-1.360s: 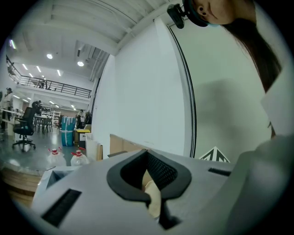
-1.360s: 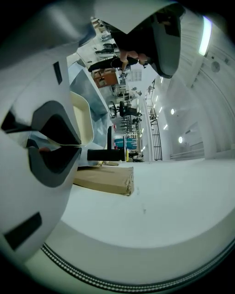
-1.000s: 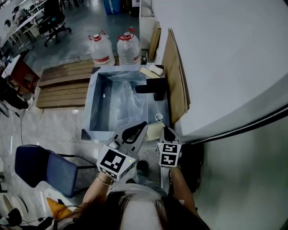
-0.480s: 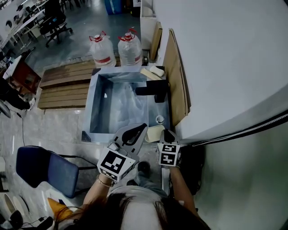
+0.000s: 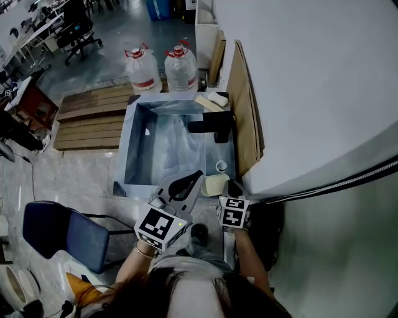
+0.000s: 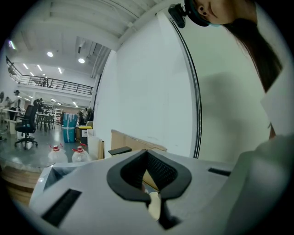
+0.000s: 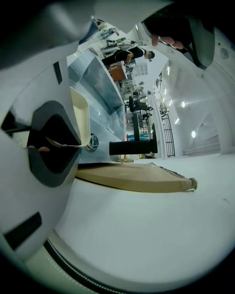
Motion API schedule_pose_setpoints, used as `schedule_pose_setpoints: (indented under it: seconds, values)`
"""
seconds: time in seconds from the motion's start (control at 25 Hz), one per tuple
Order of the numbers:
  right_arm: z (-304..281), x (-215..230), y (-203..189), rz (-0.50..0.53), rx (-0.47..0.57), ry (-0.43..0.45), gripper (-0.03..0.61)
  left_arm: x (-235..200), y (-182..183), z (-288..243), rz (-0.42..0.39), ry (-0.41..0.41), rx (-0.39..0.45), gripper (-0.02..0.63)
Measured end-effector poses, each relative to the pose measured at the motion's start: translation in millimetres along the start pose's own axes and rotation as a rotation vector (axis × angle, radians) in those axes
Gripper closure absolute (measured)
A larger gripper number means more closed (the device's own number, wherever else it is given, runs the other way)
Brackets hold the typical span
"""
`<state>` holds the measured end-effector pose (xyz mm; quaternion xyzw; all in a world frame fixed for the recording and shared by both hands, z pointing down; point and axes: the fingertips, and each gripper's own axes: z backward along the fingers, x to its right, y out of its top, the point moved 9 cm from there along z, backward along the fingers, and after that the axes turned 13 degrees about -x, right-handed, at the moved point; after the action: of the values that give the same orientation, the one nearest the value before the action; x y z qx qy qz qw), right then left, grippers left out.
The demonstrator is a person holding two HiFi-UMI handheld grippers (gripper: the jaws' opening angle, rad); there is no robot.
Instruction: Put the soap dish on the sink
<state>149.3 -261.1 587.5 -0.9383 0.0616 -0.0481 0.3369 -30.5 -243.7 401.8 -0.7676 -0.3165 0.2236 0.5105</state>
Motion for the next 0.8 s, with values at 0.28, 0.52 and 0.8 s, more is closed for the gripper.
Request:
schedule_pose_setpoints:
  seconds: [0.28,0.52,0.8]
  values:
    - [-1.1,0.3,0.5,-0.004,-0.013,0.01,0.543,1.9,0.8,-1.3,0.001,0.011,0.004,0.606]
    - [7.2,-0.9,3.5,0.004,0.032,0.018,0.541,5.1,0.7,1.2,0.0,0.022,0.006,0.606]
    - [31.0,-2.9,6.4,0.024,0.104,-0.011,0.541,13.0,-1.0,15.1,-0.005,0.038,0.013,0.606]
